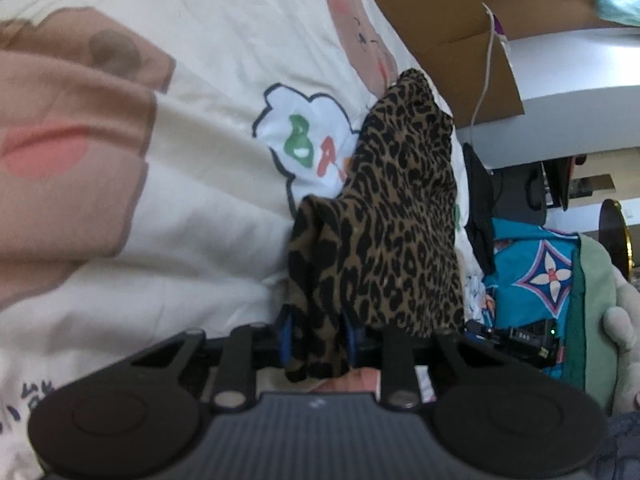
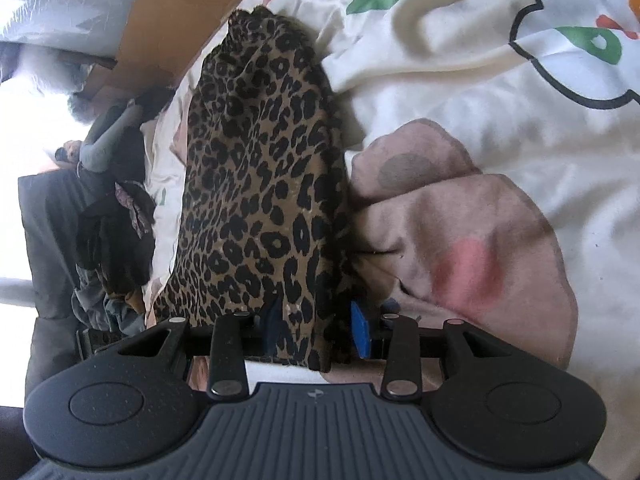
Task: Fold clothes
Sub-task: 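Close both grippers on the skirt strip's end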
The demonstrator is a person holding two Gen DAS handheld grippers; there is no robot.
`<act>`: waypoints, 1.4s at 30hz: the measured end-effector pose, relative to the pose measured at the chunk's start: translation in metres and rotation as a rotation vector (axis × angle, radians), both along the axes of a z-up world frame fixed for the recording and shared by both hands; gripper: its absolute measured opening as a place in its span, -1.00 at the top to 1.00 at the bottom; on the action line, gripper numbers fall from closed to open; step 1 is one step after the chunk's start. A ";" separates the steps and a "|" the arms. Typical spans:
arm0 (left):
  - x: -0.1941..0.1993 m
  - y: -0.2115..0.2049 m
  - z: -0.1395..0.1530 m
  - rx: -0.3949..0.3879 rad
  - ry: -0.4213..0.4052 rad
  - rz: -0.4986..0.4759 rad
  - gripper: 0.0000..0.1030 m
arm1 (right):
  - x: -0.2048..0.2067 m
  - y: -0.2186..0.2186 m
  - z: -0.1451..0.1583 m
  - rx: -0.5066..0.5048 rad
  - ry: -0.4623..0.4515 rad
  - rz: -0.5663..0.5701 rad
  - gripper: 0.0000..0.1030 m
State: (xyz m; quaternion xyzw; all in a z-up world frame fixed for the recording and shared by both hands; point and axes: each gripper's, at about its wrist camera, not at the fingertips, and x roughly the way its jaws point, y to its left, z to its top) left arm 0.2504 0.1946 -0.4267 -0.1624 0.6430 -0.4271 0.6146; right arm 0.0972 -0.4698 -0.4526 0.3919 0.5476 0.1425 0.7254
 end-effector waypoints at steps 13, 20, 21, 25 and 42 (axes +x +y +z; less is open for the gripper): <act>0.014 -0.028 -0.001 -0.028 -0.075 -0.014 0.50 | 0.012 0.003 -0.008 0.056 -0.030 -0.015 0.26; -0.001 -0.037 0.018 -0.058 -0.098 -0.105 0.49 | 0.006 0.012 -0.005 0.018 -0.032 0.040 0.63; -0.002 -0.036 0.021 -0.070 -0.092 -0.109 0.49 | 0.006 0.012 -0.004 0.006 -0.038 0.042 0.79; -0.007 -0.034 0.025 -0.075 -0.081 -0.140 0.50 | 0.004 0.011 -0.002 0.008 -0.043 0.038 0.82; -0.010 -0.032 0.026 -0.171 0.003 -0.055 0.43 | 0.001 0.012 -0.009 -0.002 0.003 0.057 0.78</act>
